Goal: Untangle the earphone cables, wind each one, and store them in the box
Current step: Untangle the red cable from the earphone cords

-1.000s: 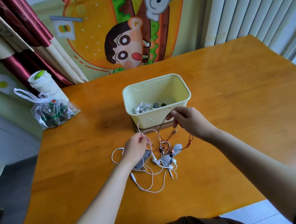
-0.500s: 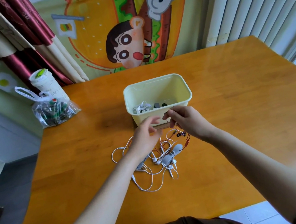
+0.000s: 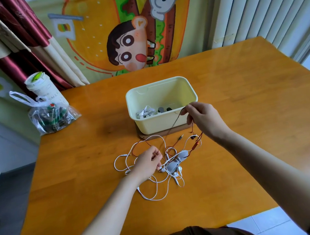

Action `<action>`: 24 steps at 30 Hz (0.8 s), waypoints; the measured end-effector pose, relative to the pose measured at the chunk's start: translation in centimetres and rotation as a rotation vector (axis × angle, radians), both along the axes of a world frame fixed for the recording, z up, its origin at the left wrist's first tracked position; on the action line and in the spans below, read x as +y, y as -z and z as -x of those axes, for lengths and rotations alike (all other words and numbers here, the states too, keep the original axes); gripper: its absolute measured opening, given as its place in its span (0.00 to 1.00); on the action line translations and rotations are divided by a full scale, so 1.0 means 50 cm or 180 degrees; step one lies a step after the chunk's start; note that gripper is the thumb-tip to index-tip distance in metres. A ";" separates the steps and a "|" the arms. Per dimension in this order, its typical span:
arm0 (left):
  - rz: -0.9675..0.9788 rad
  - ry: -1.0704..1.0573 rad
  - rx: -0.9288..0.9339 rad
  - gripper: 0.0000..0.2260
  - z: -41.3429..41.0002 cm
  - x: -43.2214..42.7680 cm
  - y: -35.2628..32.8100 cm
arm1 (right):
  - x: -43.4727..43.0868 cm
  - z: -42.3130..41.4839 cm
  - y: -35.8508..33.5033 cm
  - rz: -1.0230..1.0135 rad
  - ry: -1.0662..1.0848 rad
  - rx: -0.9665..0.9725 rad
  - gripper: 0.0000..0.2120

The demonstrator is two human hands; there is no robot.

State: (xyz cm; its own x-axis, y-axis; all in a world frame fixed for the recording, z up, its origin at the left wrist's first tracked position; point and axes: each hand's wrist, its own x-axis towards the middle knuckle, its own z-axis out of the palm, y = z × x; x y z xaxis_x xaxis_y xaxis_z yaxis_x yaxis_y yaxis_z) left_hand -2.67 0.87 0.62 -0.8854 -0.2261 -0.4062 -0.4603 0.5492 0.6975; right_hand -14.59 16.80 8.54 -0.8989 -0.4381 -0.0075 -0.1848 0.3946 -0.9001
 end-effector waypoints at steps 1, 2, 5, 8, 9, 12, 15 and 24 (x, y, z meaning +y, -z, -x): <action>0.0026 -0.0012 -0.0022 0.07 -0.004 -0.002 0.002 | -0.001 -0.001 0.000 -0.0030 -0.0050 -0.0020 0.15; 0.0097 -0.0005 -0.0012 0.07 -0.004 -0.004 0.003 | -0.001 -0.002 0.000 -0.0092 -0.0124 -0.0049 0.15; 0.0270 -0.0046 0.0235 0.03 0.011 -0.002 -0.011 | -0.005 -0.011 0.003 -0.0339 -0.0473 -0.0195 0.15; -0.0115 -0.0156 0.0652 0.07 0.033 0.019 -0.049 | -0.009 -0.023 -0.002 -0.0494 -0.0921 -0.0288 0.14; -0.0237 -0.0135 0.0765 0.11 0.040 0.030 -0.065 | -0.011 -0.026 -0.004 -0.0518 -0.1065 -0.0279 0.14; -0.0437 0.0041 0.0960 0.10 0.059 0.055 -0.098 | -0.012 -0.032 -0.012 -0.0486 -0.1352 -0.0300 0.14; -0.0819 0.0166 0.1019 0.07 0.062 0.056 -0.104 | -0.007 -0.024 -0.008 -0.0520 -0.1266 -0.0158 0.14; -0.0301 0.0138 0.0460 0.10 0.037 0.001 -0.064 | 0.029 0.024 0.048 -0.1319 -0.0954 0.0462 0.08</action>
